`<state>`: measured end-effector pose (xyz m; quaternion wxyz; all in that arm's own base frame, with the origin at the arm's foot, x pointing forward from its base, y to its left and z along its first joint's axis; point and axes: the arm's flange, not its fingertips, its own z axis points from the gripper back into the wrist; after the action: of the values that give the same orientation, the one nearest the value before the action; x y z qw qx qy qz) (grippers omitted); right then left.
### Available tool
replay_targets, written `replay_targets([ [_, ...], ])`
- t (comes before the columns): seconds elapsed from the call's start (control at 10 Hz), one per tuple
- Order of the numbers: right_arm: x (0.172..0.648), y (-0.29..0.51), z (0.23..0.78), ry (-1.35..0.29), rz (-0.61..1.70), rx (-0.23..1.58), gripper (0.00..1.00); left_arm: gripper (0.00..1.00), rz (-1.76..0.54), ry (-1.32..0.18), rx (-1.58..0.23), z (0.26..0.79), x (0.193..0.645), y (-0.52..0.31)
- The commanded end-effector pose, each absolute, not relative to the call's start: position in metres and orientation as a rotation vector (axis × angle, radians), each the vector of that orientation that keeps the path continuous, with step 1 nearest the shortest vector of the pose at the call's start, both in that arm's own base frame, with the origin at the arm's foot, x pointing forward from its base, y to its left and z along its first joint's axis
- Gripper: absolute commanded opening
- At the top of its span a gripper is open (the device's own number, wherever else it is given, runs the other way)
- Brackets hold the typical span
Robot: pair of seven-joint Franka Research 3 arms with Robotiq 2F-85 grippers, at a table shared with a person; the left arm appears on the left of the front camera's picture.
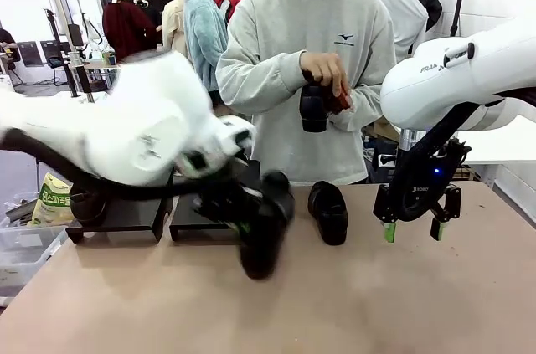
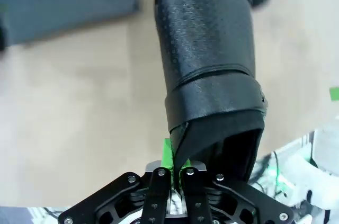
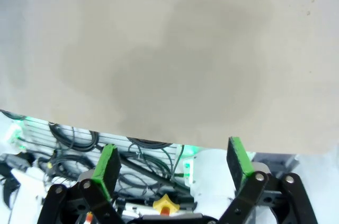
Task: Organize the shoes by placing them on the stand.
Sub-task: Place the Shoe from the middle of the table onto the Shoes Stand.
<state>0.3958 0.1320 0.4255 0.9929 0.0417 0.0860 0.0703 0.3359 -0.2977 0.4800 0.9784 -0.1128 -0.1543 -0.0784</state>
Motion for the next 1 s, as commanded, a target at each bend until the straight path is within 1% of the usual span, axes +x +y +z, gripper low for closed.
replay_targets([
  [0.0, 0.396, 0.133, 0.428, 0.18, 0.126, 0.069, 1.0, 0.0, -0.108, -0.463, -0.079, 0.496, 0.344, -0.209],
  [0.1, 0.396, 0.133, 0.428, 0.18, 0.126, 0.069, 1.0, 0.0, -0.098, -0.465, -0.02, 0.498, 0.355, -0.175],
  [0.3, 0.396, 0.133, 0.428, 0.18, 0.126, 0.069, 1.0, 0.0, -0.118, -0.476, 0.037, 0.496, 0.385, -0.121],
  [0.5, 0.396, 0.133, 0.428, 0.18, 0.126, 0.069, 1.0, 0.0, -0.105, -0.528, 0.05, 0.494, 0.413, -0.088],
  [0.6, 0.396, 0.133, 0.428, 0.18, 0.126, 0.069, 1.0, 0.0, -0.044, -0.507, 0.051, 0.492, 0.423, -0.078],
  [0.7, 0.396, 0.133, 0.428, 0.18, 0.126, 0.069, 1.0, 0.0, -0.09, -0.478, 0.052, 0.491, 0.395, -0.085],
  [0.9, 0.396, 0.133, 0.428, 0.18, 0.126, 0.069, 1.0, 0.0, -0.09, -0.478, 0.052, 0.491, 0.395, -0.085],
])
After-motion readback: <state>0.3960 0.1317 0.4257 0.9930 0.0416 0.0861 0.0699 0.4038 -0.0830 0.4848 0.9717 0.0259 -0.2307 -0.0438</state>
